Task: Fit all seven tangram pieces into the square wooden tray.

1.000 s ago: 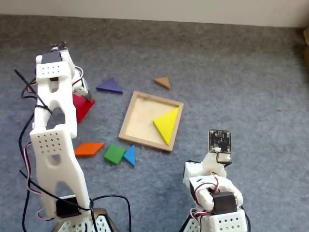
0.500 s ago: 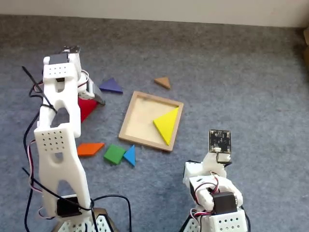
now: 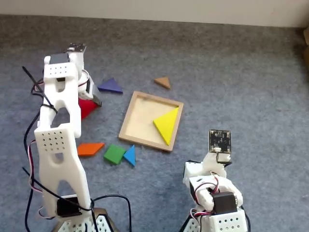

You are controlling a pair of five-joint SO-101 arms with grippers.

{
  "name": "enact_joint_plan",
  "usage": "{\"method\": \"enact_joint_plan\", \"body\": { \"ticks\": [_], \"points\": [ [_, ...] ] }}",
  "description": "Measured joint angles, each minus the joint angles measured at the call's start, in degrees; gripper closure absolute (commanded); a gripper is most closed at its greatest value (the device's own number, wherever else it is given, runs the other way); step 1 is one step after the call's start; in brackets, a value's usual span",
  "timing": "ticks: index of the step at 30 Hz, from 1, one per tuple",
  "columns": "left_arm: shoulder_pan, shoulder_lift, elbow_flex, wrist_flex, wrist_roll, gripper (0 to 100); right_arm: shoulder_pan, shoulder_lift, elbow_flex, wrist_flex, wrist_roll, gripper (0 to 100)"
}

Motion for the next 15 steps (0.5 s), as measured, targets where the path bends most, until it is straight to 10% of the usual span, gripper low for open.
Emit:
{"method": "enact_joint_plan", "body": {
  "ticks": [15],
  "points": [
    [0.6, -0.1, -4.6, 1.8, -9.7, 70, 0.0, 0.0, 0.0, 0.0, 0.0, 99.4]
  ]
}}
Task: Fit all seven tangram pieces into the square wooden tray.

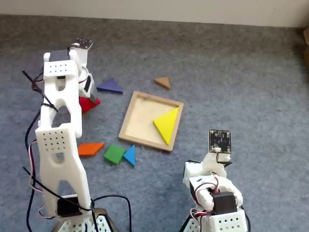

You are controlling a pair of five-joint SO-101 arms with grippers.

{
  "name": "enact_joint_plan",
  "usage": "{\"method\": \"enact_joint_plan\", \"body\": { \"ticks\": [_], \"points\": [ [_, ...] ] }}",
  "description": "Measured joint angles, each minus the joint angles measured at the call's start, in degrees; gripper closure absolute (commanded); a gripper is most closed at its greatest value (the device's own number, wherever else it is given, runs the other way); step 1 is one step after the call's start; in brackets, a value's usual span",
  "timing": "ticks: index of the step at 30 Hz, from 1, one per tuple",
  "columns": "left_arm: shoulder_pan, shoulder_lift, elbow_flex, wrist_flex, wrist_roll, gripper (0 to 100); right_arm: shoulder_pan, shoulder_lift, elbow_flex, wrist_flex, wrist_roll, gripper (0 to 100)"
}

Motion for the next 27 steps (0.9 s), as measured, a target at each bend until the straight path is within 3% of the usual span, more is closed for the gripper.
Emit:
{"method": "enact_joint_plan", "body": {
  "ticks": [9, 27],
  "points": [
    [0.1, 0.1, -10.1, 5.6, -1.4, 67, 0.0, 0.0, 0.0, 0.0, 0.0, 99.4],
    [0.1, 7.0, -10.5, 3.6, -7.6, 71, 0.0, 0.0, 0.0, 0.0, 0.0, 99.4]
  ]
}}
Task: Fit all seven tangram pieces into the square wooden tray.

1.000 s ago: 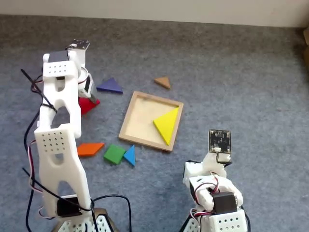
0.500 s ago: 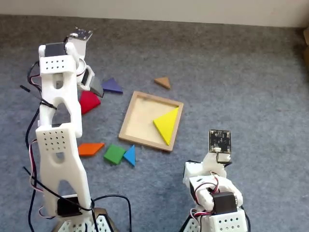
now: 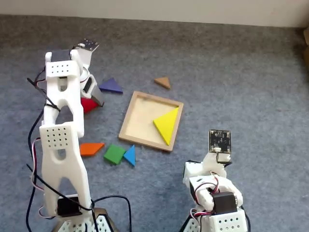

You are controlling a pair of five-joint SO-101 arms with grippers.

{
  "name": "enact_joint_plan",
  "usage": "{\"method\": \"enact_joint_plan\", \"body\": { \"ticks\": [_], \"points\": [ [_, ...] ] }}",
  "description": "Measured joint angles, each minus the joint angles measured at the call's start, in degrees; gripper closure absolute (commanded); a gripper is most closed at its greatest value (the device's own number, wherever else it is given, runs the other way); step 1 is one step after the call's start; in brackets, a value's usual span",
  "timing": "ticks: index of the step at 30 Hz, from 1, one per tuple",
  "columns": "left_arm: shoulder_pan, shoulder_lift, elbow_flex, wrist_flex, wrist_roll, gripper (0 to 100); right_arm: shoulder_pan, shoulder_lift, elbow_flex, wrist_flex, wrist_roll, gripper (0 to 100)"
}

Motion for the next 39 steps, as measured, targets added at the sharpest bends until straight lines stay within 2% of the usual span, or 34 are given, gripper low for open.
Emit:
{"method": "enact_joint_plan", "body": {
  "ticks": [9, 15, 35, 39],
  "points": [
    [0.0, 2.1, 0.0, -0.1, 0.1, 71, 0.0, 0.0, 0.0, 0.0, 0.0, 99.4],
    [0.0, 4.8, -0.4, -2.2, 1.9, 75, 0.0, 0.0, 0.0, 0.0, 0.0, 99.4],
    [0.4, 5.6, -4.9, -2.7, 2.8, 75, 0.0, 0.0, 0.0, 0.0, 0.0, 99.4],
    [0.4, 5.9, -7.9, -0.4, 2.8, 81, 0.0, 0.0, 0.0, 0.0, 0.0, 99.4]
  ]
}}
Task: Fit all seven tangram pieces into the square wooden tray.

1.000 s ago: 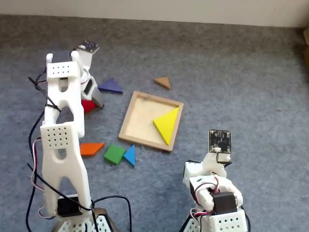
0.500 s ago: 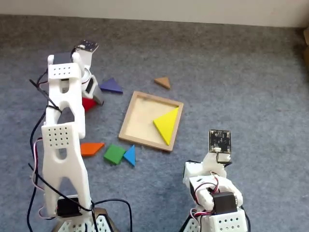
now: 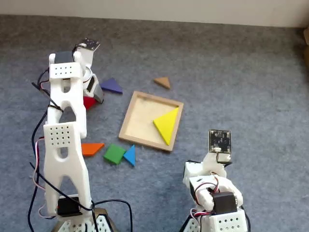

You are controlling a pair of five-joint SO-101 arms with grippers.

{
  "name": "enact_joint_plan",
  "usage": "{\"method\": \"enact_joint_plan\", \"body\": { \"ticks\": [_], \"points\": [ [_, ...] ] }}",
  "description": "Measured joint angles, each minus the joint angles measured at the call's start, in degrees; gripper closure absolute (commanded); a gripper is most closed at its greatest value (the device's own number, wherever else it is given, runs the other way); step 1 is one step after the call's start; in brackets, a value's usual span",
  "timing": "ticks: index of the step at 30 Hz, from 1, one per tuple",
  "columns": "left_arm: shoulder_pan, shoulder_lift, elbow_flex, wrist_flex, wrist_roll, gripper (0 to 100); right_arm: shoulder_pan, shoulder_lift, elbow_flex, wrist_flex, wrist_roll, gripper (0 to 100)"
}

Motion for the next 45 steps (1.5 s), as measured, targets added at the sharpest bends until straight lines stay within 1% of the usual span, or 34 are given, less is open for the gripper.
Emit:
{"method": "enact_joint_plan", "body": {
  "ticks": [3, 5, 9, 11, 12, 14, 16, 19, 25, 28, 34, 40, 42, 45],
  "points": [
    [-0.2, 0.3, -5.1, 4.2, -0.1, 83, 0.0, 0.0, 0.0, 0.0, 0.0, 99.4],
    [-0.2, 0.3, -9.1, 5.8, -0.1, 82, 0.0, 0.0, 0.0, 0.0, 0.0, 99.4],
    [-0.3, 0.2, -13.2, 6.8, 0.4, 71, 0.0, 0.0, 0.0, 0.0, 0.0, 99.4],
    [-0.3, 0.3, -13.8, 6.8, 2.3, 66, 0.0, 0.0, 0.0, 0.0, 0.0, 99.4],
    [-0.3, 0.4, -13.8, 6.9, 4.1, 66, 0.0, 0.0, 0.0, 0.0, 0.0, 99.4],
    [-0.3, 0.4, -13.8, 7.1, 7.5, 68, 0.0, 0.0, 0.0, 0.0, 0.0, 99.4],
    [-0.3, 0.4, -13.8, 7.1, 8.8, 68, 0.0, 0.0, 0.0, 0.0, 0.0, 99.4],
    [-0.3, 1.8, -13.9, 4.7, 9.5, 68, 0.0, 0.0, 0.0, 0.0, 0.0, 99.4],
    [-0.3, 9.3, -13.9, -2.4, 9.8, 69, 0.0, 0.0, 0.0, 0.0, 0.0, 99.4],
    [-0.4, 11.0, -14.5, -3.3, 9.8, 69, 0.0, 0.0, 0.0, 0.0, 0.0, 99.4],
    [-1.4, 11.6, -15.1, -3.3, 9.8, 78, 0.0, 0.0, 0.0, 0.0, 0.0, 99.4],
    [-1.4, 11.6, -15.6, -3.7, 3.2, 79, 0.0, 0.0, 0.0, 0.0, 0.0, 99.4],
    [-1.4, 11.6, -15.9, -3.5, 2.5, 79, 0.0, 0.0, 0.0, 0.0, 0.0, 99.4],
    [-1.4, 12.1, -19.2, -0.2, 2.2, 80, 0.0, 0.0, 0.0, 0.0, 0.0, 99.4]
  ]
}}
